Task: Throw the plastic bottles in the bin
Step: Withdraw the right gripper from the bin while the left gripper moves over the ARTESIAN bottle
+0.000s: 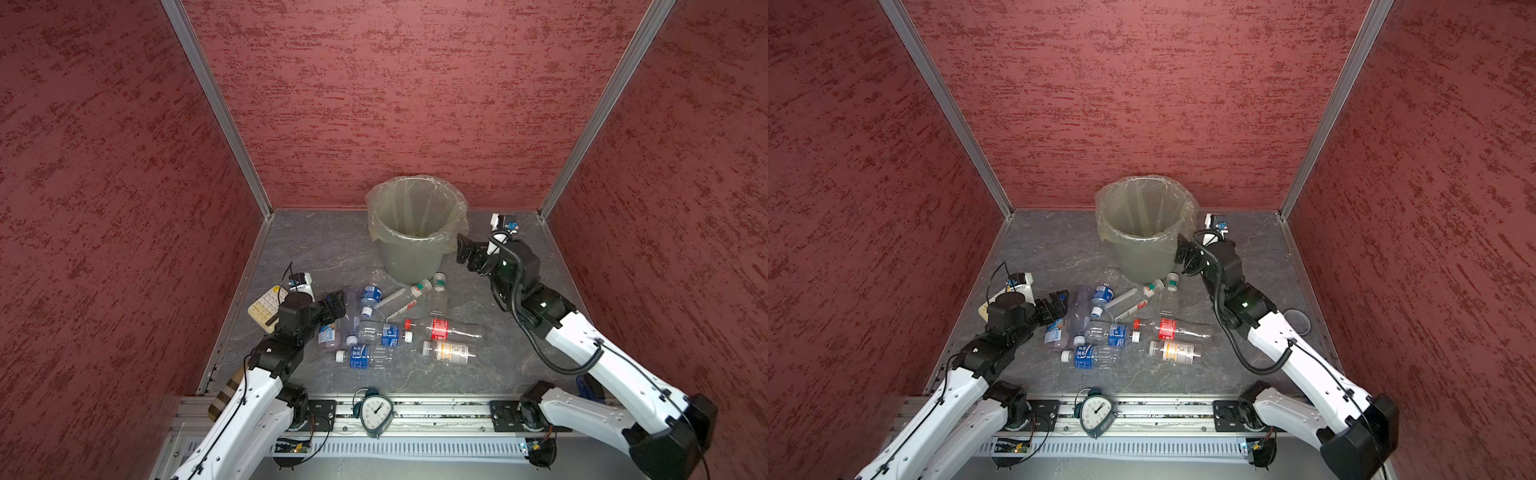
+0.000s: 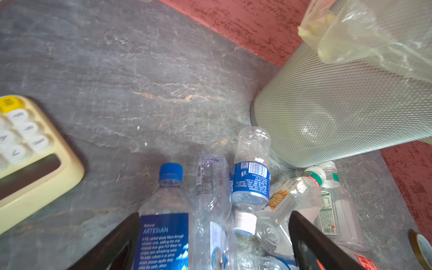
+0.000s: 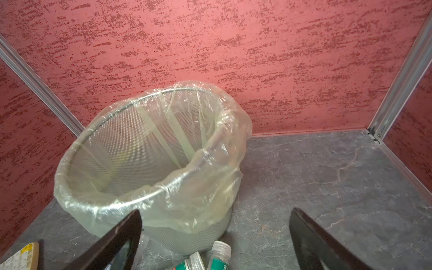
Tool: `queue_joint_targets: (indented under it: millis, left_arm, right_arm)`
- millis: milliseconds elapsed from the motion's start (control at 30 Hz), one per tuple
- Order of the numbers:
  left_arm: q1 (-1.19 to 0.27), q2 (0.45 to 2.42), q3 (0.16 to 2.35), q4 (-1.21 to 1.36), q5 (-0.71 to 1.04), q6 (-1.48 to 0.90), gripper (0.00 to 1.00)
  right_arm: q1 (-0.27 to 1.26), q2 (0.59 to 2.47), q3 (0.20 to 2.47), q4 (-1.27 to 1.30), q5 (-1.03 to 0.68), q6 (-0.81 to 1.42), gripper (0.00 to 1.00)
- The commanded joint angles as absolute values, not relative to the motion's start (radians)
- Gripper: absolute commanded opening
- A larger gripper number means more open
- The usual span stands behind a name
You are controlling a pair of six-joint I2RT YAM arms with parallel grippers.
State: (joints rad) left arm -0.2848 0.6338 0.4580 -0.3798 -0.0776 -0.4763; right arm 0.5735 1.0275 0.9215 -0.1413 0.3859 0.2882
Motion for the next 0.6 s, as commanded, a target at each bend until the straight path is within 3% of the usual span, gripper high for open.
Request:
queue_joint_targets:
  millis: [0,567]
  left_arm:
    - [-0.288,0.628,0.484,-0.535,-0.14,-0.525,0.97]
    - [-0.307,0.655,0.509,-0.682,-0.138,-0.607,0.95]
  right_arm:
    - [0.574,0.943,0.81,-0.091,0.35,0.331,0.99]
    - [0.574,0.677,0.423,0.032,0.396,0.33,0.98]
